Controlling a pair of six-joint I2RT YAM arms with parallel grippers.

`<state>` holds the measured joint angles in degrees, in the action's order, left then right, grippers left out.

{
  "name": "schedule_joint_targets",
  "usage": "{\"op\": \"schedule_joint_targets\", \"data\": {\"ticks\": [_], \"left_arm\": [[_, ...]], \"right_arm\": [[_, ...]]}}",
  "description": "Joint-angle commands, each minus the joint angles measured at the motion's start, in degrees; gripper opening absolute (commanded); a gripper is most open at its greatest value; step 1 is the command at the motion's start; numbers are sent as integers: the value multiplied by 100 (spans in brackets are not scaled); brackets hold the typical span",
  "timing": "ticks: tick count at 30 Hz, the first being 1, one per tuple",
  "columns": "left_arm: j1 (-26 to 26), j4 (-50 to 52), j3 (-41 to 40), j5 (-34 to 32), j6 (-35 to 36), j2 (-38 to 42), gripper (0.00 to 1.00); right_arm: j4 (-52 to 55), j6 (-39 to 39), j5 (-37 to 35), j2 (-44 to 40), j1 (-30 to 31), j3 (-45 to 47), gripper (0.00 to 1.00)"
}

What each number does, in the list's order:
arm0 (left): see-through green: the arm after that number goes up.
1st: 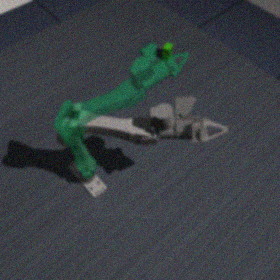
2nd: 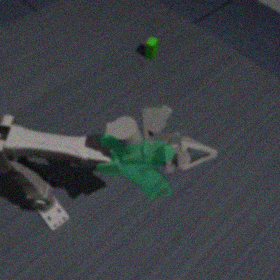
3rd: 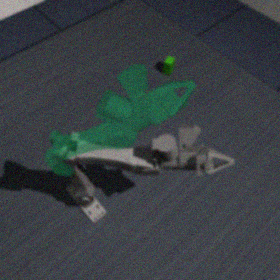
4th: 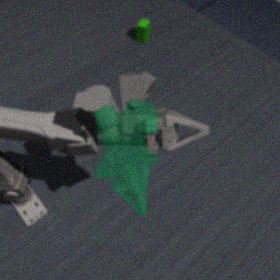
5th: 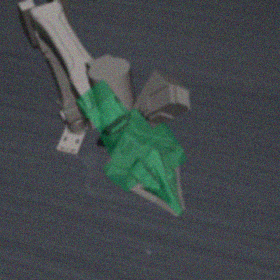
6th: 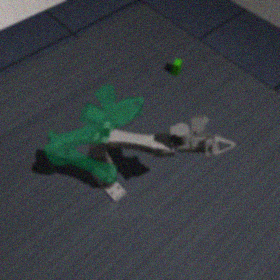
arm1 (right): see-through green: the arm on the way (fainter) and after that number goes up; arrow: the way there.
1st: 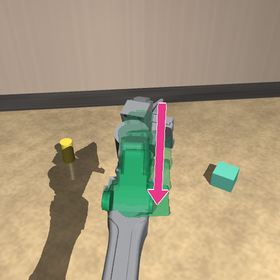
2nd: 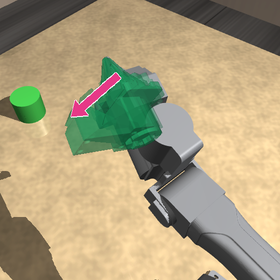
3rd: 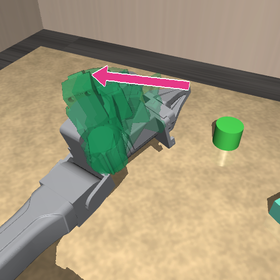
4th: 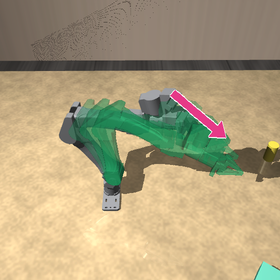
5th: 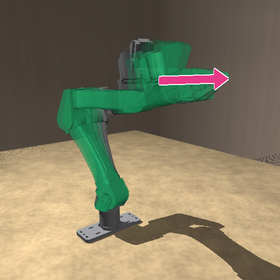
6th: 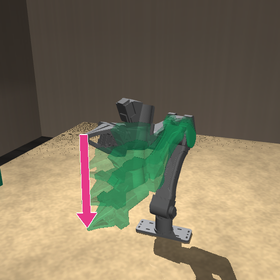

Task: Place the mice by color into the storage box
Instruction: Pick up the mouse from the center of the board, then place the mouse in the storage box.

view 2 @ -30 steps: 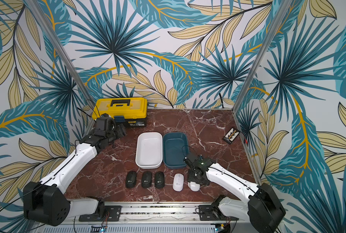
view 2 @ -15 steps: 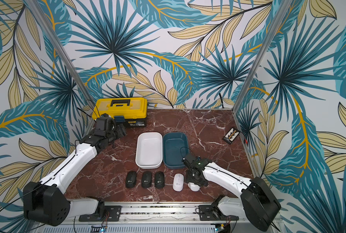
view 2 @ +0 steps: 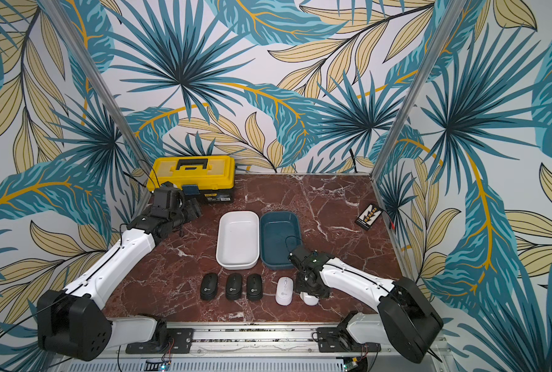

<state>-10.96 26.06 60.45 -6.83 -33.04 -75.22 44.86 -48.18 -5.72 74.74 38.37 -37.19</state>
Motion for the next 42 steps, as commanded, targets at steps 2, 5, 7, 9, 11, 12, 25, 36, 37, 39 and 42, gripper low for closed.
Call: {"op": "schedule_joint_targets", "data": {"ticks": [2, 5, 7, 9, 11, 12, 25, 36, 37, 39, 42], "left_arm": [[-29, 85, -165, -77, -42, 25, 82], [-23, 83, -165, -86, -48, 25, 82], [-19, 78, -173, -84, -61, 16, 82], [-27, 74, -173, -90, -71, 7, 82], [-25, 58, -182, -79, -87, -10, 82], [-30, 65, -182, -75, -97, -21, 82], [-27, 57, -156, -29, -109, -28, 82], [-27, 78, -112, 66, -138, 48, 82], [-27, 91, -104, 66, -133, 66, 82], [-23, 155, -77, 65, -114, 110, 82], [-24, 239, -42, 50, -104, 186, 82]], "right_arm": [[137, -121, -34, 120, 59, -49, 68], [161, -113, -43, 80, 81, -51, 60], [205, -92, -52, 37, 76, -58, 51], [243, -78, -59, 15, 78, -82, 43], [285, -62, -74, 4, 75, -104, 38], [309, -52, -87, -18, 79, -120, 38], [1677, -196, -677, -899, 78, -949, 37], [2049, 955, -1618, -254, 65, -3187, 41], [1970, 1075, -1647, -83, 66, -3368, 41], [1726, 1325, -1641, 302, 52, -3711, 41], [1325, 1635, -1481, 837, 14, -4104, 42]]}}
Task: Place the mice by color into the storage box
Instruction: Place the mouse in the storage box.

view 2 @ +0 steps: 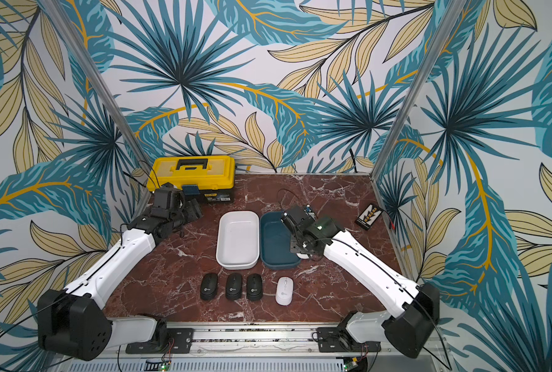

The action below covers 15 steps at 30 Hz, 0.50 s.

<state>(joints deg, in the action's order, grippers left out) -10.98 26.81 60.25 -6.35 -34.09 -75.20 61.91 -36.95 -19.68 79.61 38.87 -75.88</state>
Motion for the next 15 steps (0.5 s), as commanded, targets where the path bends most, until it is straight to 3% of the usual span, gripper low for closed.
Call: {"op": "schedule_joint_targets", "data": {"ticks": [1, 7, 15], "left_arm": [[-27, 199, -9, 11, 1, 206, 82], [-16, 256, -55, 98, -71, 352, 82], [-26, 271, -133, -17, -62, 467, 82]], "right_arm": [[-515, 640, -30, 571, -50, -358, 42], [-1088, 1337, 40, 1781, -280, -1183, 42], [-1132, 1491, 358, 2755, -588, -1880, 42]]}}
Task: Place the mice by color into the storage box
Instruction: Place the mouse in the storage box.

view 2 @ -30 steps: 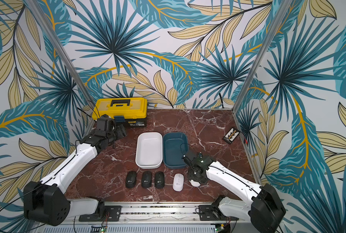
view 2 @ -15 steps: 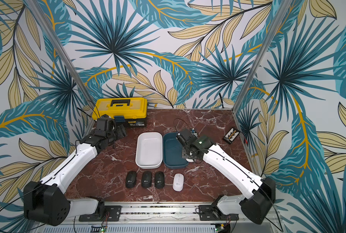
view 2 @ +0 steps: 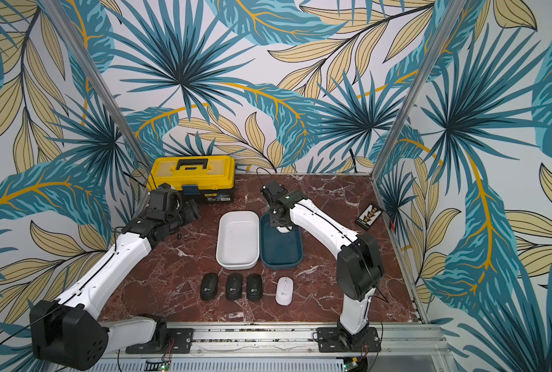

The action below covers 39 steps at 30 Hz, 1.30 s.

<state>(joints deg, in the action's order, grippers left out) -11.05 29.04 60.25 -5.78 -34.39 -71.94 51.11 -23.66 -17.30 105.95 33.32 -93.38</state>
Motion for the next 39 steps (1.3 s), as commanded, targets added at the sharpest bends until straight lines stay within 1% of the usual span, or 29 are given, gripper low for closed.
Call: {"op": "schedule_joint_targets", "data": {"ticks": [1, 9, 12, 16, 21, 31, 39], "left_arm": [[-18, 32, -157, -80, -29, 145, 82], [-18, 6, -238, -108, -49, 189, 82], [-14, 38, -242, -111, -75, 198, 82], [-16, 111, -268, -107, -124, 279, 82], [-13, 104, -357, -154, -156, 425, 82], [-17, 155, -338, -152, -164, 454, 82], [-11, 116, -342, -179, -181, 435, 83]], "right_arm": [[-79, 136, 172, 193, -52, -112, 42], [-367, -78, 427, 523, -58, 215, 42], [-355, -33, 367, 741, -91, 121, 42], [-387, -77, 527, 978, -184, 32, 42], [-457, -69, 499, 1253, -214, -34, 42], [-351, 2, 554, 1754, -360, -439, 42], [-332, 60, 594, 1805, -365, -520, 56]]}}
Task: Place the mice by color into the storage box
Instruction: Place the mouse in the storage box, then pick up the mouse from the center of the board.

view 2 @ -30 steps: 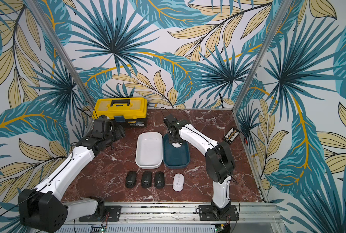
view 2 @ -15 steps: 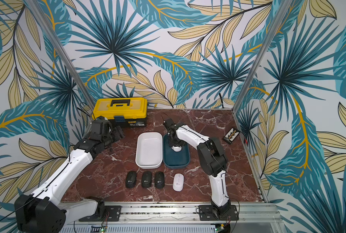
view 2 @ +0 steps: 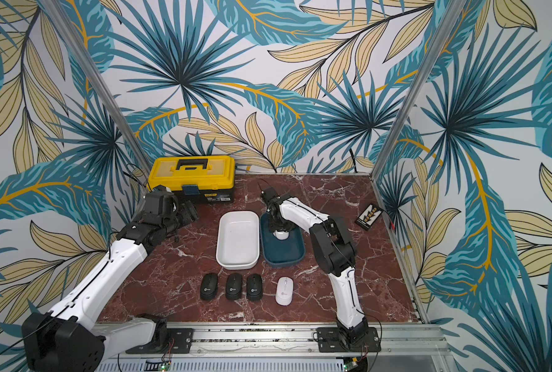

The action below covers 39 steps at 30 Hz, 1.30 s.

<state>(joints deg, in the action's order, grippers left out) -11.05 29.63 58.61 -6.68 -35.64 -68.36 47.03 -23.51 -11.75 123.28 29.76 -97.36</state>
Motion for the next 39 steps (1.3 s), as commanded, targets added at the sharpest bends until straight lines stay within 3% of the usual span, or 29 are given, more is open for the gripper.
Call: {"op": "schedule_joint_targets", "data": {"ticks": [1, 19, 25, 33, 39], "left_arm": [[-15, 48, -175, -88, -50, 62, 83], [-19, -46, -171, -25, -57, -37, 83], [-14, -95, -183, -86, 18, -32, 83], [-11, -185, -53, -32, 118, -138, 83], [-12, -249, -69, 68, 84, -209, 83]], "right_arm": [[118, 43, 49, 85, -8, -170, 58], [428, -13, -3, -323, -6, -218, 67], [696, -245, -118, -1323, 81, 149, 67], [861, -1506, -86, -3060, 646, 1718, 74], [747, -2812, 29, -3778, 1323, 2885, 74]]}}
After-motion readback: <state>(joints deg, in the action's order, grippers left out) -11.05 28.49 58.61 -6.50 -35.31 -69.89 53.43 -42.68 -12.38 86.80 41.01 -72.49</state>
